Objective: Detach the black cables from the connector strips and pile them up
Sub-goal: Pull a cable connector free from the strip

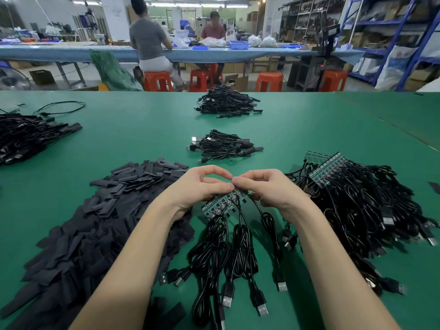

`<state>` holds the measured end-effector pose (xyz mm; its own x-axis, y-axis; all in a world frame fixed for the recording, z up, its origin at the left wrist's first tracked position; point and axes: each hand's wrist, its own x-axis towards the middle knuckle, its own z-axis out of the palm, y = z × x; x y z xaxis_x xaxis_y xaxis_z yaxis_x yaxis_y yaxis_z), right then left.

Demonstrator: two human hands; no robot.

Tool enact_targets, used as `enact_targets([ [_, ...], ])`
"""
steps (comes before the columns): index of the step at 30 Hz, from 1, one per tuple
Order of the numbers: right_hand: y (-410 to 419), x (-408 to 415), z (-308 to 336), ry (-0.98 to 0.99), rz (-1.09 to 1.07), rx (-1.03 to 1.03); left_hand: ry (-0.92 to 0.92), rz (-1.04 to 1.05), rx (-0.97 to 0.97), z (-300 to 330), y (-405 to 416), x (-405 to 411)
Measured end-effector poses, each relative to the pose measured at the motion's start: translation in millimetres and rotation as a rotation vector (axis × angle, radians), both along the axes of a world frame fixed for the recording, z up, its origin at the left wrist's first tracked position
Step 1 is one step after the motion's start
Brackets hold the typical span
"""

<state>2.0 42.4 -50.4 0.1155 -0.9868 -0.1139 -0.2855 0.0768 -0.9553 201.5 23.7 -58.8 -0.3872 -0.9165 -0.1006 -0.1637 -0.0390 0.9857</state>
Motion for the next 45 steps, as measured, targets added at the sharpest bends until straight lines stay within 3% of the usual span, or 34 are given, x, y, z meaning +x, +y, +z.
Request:
enact_targets([
  [8,-2.3,4.0,-9.8,-0.247,0.003,0.148,0.090,0.032,0.087,-0.7,4.2,-4.0],
  [27,-2.6,8.9,-13.2,-0.334,-0.016,0.320,0.227,0.042,0.250,-2.7,-0.8,-0.8],
  [34,-3.7,10.1,-15.6,-0.396,0.002,0.339,0.200,0.028,0.260,-4.4,-3.1,0.5],
  [37,-4.7,13.7,-19.6,-0.555,-0.014,0.388,0.249,0.010,0.283,-4.2,-2.9,-0.4],
  [40,-4.4,13.3,-18.2,-0.672,-0.020,0.412,0.254,0.000,0.250,-3.6,-3.0,-0.4],
  [43,-4.2,7.6,-11.6,-0.604,-0.080,0.334,0.260,0.052,0.191,-3.6,-3.1,-0.3],
  [45,-5.8,2.1,-8.1,-0.552,-0.191,0.256,0.149,0.108,0.106,-4.8,-3.7,-0.8],
])
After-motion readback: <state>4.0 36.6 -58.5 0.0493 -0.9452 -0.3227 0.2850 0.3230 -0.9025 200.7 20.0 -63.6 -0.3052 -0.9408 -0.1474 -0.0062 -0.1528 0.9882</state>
